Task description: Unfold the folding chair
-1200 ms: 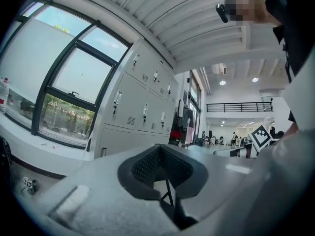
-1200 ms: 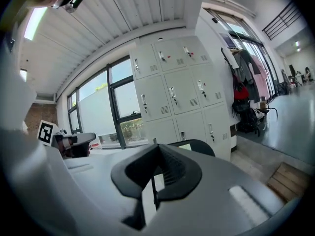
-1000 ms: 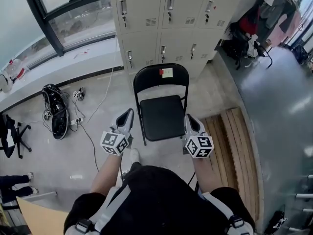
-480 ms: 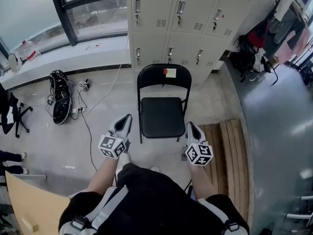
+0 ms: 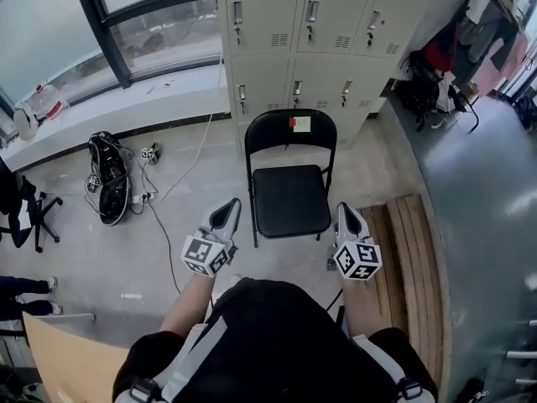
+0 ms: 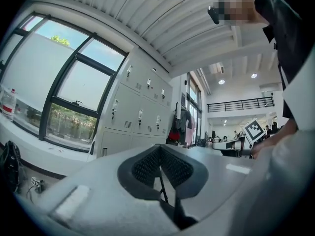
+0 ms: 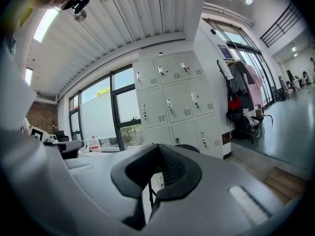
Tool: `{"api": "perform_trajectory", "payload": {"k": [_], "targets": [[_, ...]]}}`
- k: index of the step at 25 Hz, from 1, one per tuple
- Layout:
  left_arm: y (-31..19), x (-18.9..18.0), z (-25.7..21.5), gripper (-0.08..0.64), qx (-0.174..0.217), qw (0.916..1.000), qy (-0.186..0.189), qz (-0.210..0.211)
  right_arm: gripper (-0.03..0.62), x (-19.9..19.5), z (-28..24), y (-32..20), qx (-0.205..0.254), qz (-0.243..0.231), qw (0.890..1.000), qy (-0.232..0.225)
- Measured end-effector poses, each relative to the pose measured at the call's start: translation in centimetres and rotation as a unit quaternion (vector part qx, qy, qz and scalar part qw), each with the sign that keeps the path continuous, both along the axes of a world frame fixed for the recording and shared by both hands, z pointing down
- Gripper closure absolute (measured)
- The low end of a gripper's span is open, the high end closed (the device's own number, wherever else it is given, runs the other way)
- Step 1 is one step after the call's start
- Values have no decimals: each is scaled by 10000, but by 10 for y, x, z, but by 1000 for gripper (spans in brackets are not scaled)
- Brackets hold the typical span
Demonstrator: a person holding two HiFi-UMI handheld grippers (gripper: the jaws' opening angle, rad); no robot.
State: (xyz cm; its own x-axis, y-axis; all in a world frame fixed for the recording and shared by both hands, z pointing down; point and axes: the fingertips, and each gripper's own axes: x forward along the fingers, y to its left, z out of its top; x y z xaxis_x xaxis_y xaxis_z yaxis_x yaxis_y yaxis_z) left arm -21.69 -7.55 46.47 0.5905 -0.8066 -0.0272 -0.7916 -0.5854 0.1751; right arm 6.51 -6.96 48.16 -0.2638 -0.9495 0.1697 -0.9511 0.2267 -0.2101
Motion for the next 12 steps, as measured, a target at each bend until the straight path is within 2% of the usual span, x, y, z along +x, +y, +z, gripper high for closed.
{"api": "perform_trajectory", "payload": {"k": [3,12], "targets": [[-4,-6,4,561,-40,9999,-34,116,589,-12,-4,-5,58,-31,10000,37],[-13,-25,-3,561,-4,9998,196,-8,591,-29,-2,-7,-3,-112,9999,131]]}}
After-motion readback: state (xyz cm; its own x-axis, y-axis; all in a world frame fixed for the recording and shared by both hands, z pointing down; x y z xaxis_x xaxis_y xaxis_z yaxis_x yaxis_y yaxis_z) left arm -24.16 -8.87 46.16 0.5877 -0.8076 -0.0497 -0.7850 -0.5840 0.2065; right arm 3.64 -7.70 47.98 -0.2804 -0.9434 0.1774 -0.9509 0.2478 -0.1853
